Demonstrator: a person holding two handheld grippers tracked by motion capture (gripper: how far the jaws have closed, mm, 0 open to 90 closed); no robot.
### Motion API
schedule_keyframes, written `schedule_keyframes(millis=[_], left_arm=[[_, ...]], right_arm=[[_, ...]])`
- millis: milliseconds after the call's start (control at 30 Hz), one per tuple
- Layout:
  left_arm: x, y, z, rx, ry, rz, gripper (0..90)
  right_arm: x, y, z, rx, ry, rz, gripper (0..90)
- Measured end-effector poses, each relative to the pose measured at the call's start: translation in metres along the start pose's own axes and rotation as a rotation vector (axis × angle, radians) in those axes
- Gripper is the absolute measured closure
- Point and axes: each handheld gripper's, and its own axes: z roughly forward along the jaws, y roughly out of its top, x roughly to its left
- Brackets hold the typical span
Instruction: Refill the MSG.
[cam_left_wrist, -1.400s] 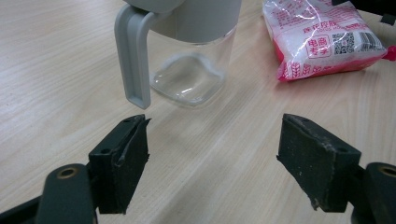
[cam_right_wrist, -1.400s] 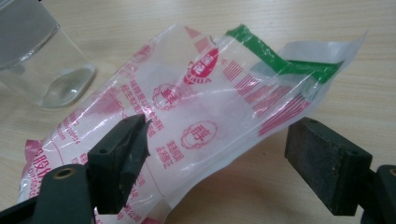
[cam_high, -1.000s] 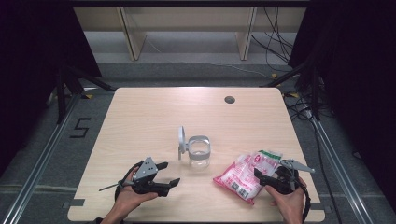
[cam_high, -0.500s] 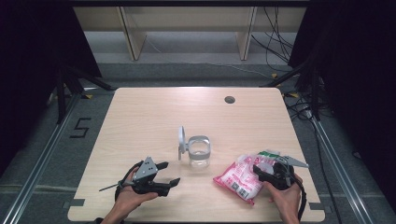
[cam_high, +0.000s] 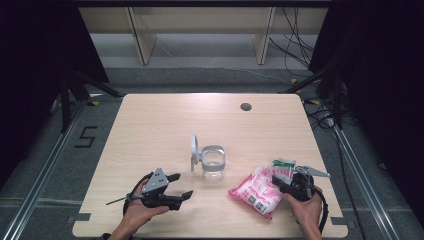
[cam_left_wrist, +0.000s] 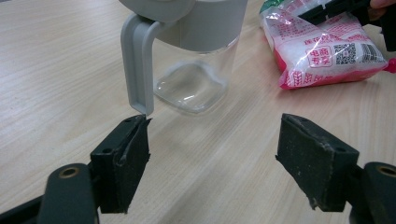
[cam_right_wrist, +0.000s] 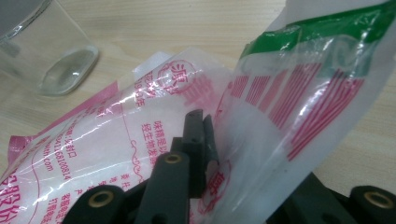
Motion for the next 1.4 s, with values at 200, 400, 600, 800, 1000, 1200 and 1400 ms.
schedule_keyframes(millis=[200, 400, 600, 800, 1000, 1200, 1400], left_arm=[[-0.002, 0.0, 0.0, 0.004, 0.006, -0.021, 24.4], [-0.002, 0.0, 0.001, -0.011, -0.008, -0.001, 24.4], [-0.004, 0.0, 0.002, -0.004, -0.011, -0.005, 24.4], [-0.008, 0.001, 0.002, 0.002, -0.011, -0.002, 24.4], [-0.014, 0.001, 0.005, -0.009, -0.026, -0.008, 24.5], [-0.026, -0.001, 0.014, -0.003, -0.067, 0.0, 24.5], [-0.033, 0.001, 0.024, 0.01, -0.088, 0.012, 24.6]], right_arm=[[0.002, 0.0, -0.001, -0.008, -0.002, -0.014, 87.5], [0.008, 0.003, -0.005, -0.043, 0.005, -0.048, 89.9], [0.021, 0.012, -0.013, -0.107, 0.018, -0.114, 90.0], [0.033, 0.022, -0.022, -0.185, 0.052, -0.16, 90.0], [0.049, 0.031, -0.031, -0.216, 0.097, -0.175, 90.0], [0.059, 0.037, -0.04, -0.243, 0.101, -0.229, 90.0], [0.065, 0.048, -0.042, -0.286, 0.125, -0.318, 90.0]])
